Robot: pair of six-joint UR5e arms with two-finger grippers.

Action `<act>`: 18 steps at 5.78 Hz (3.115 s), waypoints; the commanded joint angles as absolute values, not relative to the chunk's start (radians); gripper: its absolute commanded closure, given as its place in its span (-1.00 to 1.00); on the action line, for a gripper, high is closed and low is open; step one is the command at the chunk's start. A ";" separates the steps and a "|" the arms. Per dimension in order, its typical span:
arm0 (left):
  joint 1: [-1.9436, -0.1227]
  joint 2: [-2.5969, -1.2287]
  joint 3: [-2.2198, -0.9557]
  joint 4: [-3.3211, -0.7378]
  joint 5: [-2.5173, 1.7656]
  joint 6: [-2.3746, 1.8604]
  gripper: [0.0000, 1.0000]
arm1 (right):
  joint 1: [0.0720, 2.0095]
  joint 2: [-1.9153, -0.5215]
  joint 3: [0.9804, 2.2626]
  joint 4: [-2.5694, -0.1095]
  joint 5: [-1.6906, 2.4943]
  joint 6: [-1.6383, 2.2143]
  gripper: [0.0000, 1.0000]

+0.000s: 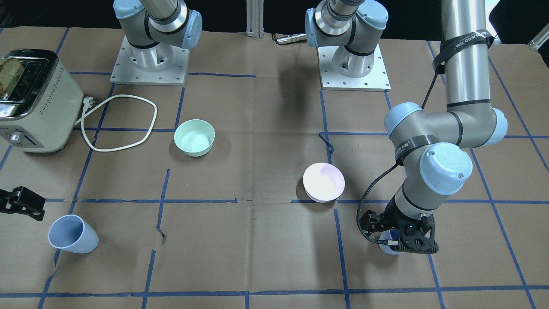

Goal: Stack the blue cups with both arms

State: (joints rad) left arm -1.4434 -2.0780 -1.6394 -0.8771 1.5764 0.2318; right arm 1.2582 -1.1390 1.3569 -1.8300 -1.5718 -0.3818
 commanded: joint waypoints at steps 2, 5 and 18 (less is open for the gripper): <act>-1.448 -2.095 -1.638 -0.861 1.665 0.219 0.79 | 1.243 -1.049 1.423 -1.931 -1.566 -0.428 -1.00; -1.495 -2.083 -1.580 -0.880 1.661 0.165 0.81 | 1.243 -1.054 1.528 -2.036 -1.574 -0.423 -0.48; -1.870 -1.966 -1.316 -1.365 1.618 -0.282 -0.96 | 1.332 -1.313 1.399 -1.669 -1.563 -0.234 0.84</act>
State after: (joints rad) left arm -1.9098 -2.0629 -1.3146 -1.2139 1.6210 -0.3836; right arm 1.2879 -1.3183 1.4030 -1.6586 -1.5637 -0.2952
